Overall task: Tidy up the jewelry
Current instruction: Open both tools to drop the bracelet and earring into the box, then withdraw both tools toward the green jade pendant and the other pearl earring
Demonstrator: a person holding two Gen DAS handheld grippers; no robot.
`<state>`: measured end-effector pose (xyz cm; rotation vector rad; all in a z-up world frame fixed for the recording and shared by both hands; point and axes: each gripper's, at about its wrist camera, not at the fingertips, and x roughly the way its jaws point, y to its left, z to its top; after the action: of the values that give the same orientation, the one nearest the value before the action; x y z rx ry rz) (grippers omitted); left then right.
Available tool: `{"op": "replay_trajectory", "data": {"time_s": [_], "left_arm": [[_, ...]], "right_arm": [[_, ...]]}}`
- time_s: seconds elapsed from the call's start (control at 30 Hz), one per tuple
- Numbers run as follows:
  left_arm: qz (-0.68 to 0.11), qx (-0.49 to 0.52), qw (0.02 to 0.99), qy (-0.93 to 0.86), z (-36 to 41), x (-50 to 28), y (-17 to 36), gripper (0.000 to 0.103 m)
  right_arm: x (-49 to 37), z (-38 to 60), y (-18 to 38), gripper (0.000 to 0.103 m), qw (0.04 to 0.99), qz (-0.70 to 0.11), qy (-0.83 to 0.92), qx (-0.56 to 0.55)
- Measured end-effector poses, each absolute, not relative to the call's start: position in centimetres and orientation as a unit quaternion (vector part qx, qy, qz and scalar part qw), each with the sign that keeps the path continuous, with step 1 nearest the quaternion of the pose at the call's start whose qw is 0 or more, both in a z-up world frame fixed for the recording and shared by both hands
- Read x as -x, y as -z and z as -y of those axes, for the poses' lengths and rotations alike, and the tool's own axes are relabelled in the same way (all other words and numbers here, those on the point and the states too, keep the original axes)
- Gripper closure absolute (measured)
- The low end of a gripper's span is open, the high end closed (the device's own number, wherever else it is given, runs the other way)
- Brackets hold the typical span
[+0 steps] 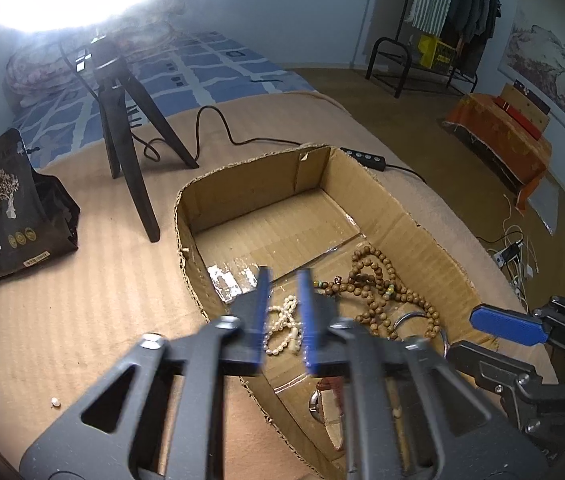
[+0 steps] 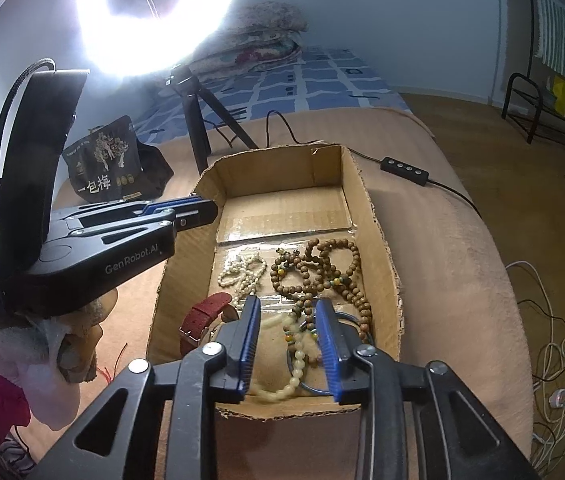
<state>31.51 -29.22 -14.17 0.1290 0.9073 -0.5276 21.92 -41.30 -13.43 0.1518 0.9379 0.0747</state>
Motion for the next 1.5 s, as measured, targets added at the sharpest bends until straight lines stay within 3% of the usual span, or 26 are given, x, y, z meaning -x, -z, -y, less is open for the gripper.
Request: {"op": "replay_trajectory", "data": {"time_s": [0.07,0.2,0.37,0.6,1.5], "left_arm": [[-0.425,-0.057,0.868,0.251,29.0,-31.4,14.0,0.058],[-0.424,-0.059,0.869,0.248,28.9,-31.4,13.7,0.058],[-0.423,-0.057,0.87,0.245,28.7,-31.4,13.5,0.054],[-0.413,-0.056,0.876,0.243,27.9,-31.2,12.6,0.05],[-0.375,-0.048,0.898,0.227,21.6,-28.9,8.2,0.049]], "right_arm": [[-21.8,41.2,13.4,0.062,0.889,-0.451,-0.034,-0.07],[-21.7,41.0,13.3,0.038,0.892,-0.447,-0.031,-0.065],[-21.8,40.7,13.2,0.022,0.893,-0.445,-0.026,-0.061],[-21.7,40.1,13.1,0.013,0.895,-0.442,-0.023,-0.052],[-20.0,35.6,9.8,0.006,0.915,-0.402,0.007,-0.005]]}}
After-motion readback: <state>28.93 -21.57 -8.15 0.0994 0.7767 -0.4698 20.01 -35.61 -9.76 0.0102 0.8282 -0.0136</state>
